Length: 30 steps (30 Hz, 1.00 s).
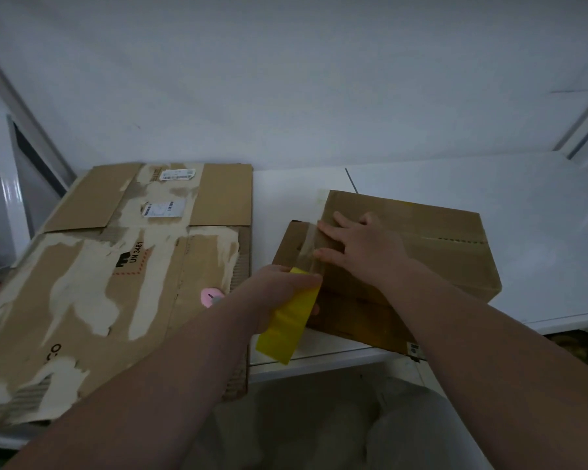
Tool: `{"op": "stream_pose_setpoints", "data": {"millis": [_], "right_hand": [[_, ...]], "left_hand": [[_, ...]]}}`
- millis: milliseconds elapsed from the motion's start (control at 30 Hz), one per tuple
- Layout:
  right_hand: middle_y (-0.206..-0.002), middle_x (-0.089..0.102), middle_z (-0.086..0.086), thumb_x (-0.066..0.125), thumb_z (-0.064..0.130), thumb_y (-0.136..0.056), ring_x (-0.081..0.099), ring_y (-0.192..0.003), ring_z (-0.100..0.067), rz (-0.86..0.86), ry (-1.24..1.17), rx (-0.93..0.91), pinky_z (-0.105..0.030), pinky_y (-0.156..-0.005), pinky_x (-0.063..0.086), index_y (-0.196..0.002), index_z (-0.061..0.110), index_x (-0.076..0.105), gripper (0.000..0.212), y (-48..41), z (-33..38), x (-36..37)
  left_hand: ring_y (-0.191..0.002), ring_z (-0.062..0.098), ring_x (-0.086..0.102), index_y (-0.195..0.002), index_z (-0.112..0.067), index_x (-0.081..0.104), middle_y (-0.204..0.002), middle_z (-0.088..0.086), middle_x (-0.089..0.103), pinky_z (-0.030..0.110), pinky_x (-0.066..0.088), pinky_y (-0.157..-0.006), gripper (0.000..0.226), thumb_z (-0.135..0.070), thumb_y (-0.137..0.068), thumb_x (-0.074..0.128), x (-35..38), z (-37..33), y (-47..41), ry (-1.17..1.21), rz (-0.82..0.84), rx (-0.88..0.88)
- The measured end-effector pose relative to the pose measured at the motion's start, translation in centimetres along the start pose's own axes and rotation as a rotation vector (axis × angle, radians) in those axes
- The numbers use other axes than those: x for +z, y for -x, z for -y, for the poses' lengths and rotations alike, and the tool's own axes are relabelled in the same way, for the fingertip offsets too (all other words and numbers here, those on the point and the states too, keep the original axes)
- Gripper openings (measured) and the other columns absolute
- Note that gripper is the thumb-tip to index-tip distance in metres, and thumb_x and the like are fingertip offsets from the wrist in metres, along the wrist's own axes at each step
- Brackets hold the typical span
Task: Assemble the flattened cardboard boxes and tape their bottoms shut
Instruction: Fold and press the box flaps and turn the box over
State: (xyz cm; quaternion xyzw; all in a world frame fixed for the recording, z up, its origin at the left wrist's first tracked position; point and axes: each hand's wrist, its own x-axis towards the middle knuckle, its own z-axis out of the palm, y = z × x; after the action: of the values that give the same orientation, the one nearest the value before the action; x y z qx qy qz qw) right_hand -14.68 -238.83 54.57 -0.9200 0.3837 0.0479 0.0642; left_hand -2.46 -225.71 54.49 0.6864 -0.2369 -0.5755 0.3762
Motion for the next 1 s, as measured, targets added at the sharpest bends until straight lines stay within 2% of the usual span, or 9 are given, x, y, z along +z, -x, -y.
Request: {"op": "stream_pose_setpoints", "data": {"millis": [167,300,400,433,567,667,800,933,1000], "right_hand": [[-0.159,0.015,0.007,0.031,0.070,-0.088,0.021,-0.138,-0.032,-0.023,0.098,-0.001,-0.047,-0.096,0.044,-0.149,0.043,0.013,0.069,-0.2,0.5,0.2],[-0.159,0.016,0.005,0.033,0.072,-0.087,0.022,-0.138,-0.033,-0.040,0.108,0.005,-0.049,-0.096,0.044,-0.150,0.041,0.013,0.073,-0.3,0.6,0.4],[-0.159,0.015,0.005,0.036,0.071,-0.087,0.021,-0.138,-0.034,-0.032,0.096,0.013,-0.049,-0.098,0.042,-0.150,0.039,0.012,0.074,-0.3,0.5,0.5],[-0.159,0.015,0.004,0.036,0.070,-0.087,0.020,-0.138,-0.035,-0.032,0.101,0.011,-0.049,-0.098,0.042,-0.150,0.039,0.012,0.075,-0.3,0.5,0.5],[-0.158,0.017,0.003,0.037,0.070,-0.087,0.023,-0.136,-0.035,-0.055,0.134,0.001,-0.047,-0.096,0.044,-0.150,0.037,0.013,0.075,-0.4,0.8,0.6],[-0.157,0.021,0.002,0.038,0.069,-0.087,0.028,-0.133,-0.034,-0.090,0.151,0.014,-0.044,-0.093,0.046,-0.150,0.036,0.015,0.075,-0.3,0.9,0.8],[-0.155,0.025,0.001,0.046,0.067,-0.086,0.031,-0.130,-0.034,-0.129,0.175,0.041,-0.042,-0.086,0.045,-0.150,0.034,0.017,0.077,-0.2,1.4,1.4],[-0.153,0.026,-0.001,0.049,0.064,-0.086,0.031,-0.129,-0.035,-0.150,0.197,0.058,-0.041,-0.083,0.045,-0.150,0.031,0.015,0.080,-0.3,1.7,1.6],[-0.153,0.026,-0.002,0.049,0.064,-0.086,0.032,-0.129,-0.034,-0.156,0.196,0.064,-0.041,-0.084,0.045,-0.150,0.030,0.014,0.081,-0.3,1.8,1.7]], "left_hand": [[-0.061,0.019,0.068,-0.117,-0.006,0.054,-0.093,0.014,0.070,0.030,0.052,-0.056,0.044,-0.035,-0.086,0.068,0.5,-0.7,-0.3,-0.030,-0.025,-0.070],[-0.048,0.014,0.067,-0.097,-0.011,0.052,-0.077,0.009,0.068,0.024,0.053,-0.047,0.025,-0.032,-0.089,0.064,0.2,-0.9,0.5,-0.035,0.030,-0.068],[-0.082,0.023,0.071,-0.115,-0.014,0.054,-0.092,0.011,0.073,0.038,0.056,-0.081,0.028,-0.023,-0.090,0.061,-0.3,0.3,1.1,0.053,0.127,-0.043],[-0.085,0.023,0.071,-0.119,-0.016,0.053,-0.092,0.010,0.074,0.040,0.054,-0.084,0.031,-0.021,-0.090,0.060,-0.5,0.7,1.2,0.081,0.148,-0.031],[-0.056,0.017,0.070,-0.102,-0.011,0.056,-0.064,0.006,0.072,0.029,0.057,-0.056,0.014,-0.021,-0.092,0.059,-0.5,0.3,1.7,0.138,0.121,-0.053],[-0.042,0.019,0.064,-0.091,-0.007,0.053,-0.052,0.009,0.066,0.026,0.052,-0.039,0.017,-0.022,-0.092,0.061,0.4,-0.5,1.7,0.146,0.047,-0.107],[-0.053,0.022,0.064,-0.097,-0.005,0.054,-0.074,0.014,0.066,0.026,0.053,-0.043,0.021,-0.021,-0.090,0.065,1.4,-1.0,0.9,0.160,-0.021,-0.123],[-0.044,0.018,0.062,-0.083,-0.008,0.048,-0.056,0.007,0.065,0.022,0.048,-0.035,0.027,-0.028,-0.090,0.064,1.6,-1.3,0.5,0.108,-0.072,-0.104],[-0.066,0.020,0.062,-0.090,-0.007,0.049,-0.078,0.008,0.062,0.029,0.051,-0.053,0.036,-0.040,-0.089,0.063,1.2,-1.3,0.4,-0.010,-0.136,-0.077]]}}
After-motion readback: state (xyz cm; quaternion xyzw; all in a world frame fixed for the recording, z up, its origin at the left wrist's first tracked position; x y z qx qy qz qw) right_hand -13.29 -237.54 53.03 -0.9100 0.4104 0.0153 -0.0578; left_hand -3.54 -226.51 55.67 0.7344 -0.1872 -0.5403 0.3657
